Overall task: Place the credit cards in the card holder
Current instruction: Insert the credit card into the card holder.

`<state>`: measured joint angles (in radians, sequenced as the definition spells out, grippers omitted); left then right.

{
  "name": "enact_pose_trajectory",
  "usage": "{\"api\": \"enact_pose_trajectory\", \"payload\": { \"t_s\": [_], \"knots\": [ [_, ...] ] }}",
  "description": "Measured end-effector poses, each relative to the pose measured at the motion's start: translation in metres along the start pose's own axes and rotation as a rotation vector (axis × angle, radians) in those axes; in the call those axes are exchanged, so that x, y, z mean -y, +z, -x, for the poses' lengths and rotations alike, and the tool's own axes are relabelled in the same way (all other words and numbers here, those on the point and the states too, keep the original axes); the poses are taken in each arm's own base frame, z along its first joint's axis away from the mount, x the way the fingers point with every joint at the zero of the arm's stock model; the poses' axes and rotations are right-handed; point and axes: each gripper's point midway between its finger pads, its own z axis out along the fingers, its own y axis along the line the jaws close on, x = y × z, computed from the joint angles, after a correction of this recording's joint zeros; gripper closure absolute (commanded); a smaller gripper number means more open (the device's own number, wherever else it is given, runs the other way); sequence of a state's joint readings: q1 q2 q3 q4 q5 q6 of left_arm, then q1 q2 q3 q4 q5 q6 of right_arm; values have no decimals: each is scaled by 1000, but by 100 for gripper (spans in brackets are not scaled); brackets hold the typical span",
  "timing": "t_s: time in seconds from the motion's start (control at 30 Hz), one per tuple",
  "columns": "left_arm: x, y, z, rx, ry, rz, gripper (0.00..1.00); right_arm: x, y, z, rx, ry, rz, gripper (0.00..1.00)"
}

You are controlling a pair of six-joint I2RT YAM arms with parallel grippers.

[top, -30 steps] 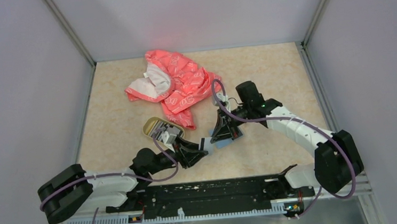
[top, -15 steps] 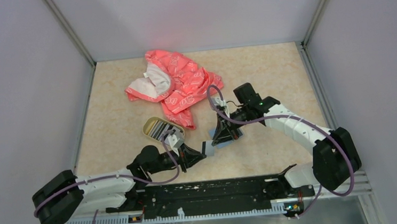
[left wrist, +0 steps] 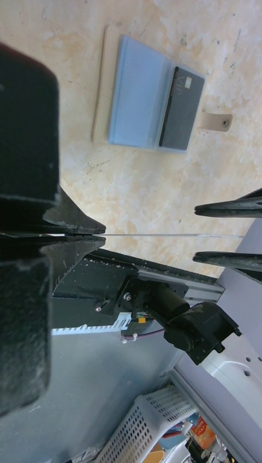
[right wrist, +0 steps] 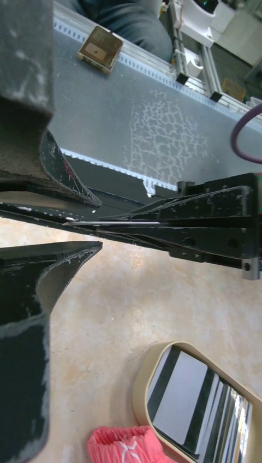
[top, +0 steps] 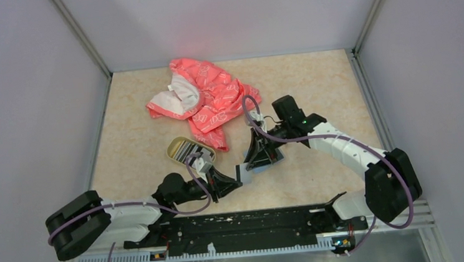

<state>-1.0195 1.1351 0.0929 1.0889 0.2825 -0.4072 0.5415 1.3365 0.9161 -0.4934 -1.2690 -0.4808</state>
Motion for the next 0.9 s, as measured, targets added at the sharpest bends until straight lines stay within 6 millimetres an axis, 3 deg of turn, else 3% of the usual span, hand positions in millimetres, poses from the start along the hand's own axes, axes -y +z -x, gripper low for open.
{"api": "enact_pose_trajectory", "payload": {
  "t_s": [0.17, 0.37, 0.43, 0.53, 0.63, 0.8, 0.9],
  "knots": [
    [-1, 4, -8, -16, -35, -5, 100, 2, 2, 6, 28, 22, 6, 100],
    [-1, 6, -7, -3, -55, -11, 100, 2, 2, 8, 34, 41, 6, 99],
    [-1, 7, -7, -1, -63, -10, 100, 2, 2, 8, 34, 41, 6, 85],
    [-1, 8, -2, 21, -64, -9, 100, 1, 2, 8, 34, 50, 7, 82],
    [0, 9, 5, 52, -60, -8, 100, 3, 3, 6, 31, 58, 8, 84],
    [0, 9, 12, 82, -58, -8, 100, 6, 4, 3, 27, 74, 9, 100],
    [-1, 10, 11, 79, -64, -1, 100, 5, 4, 3, 27, 82, 9, 100]
  ]
}}
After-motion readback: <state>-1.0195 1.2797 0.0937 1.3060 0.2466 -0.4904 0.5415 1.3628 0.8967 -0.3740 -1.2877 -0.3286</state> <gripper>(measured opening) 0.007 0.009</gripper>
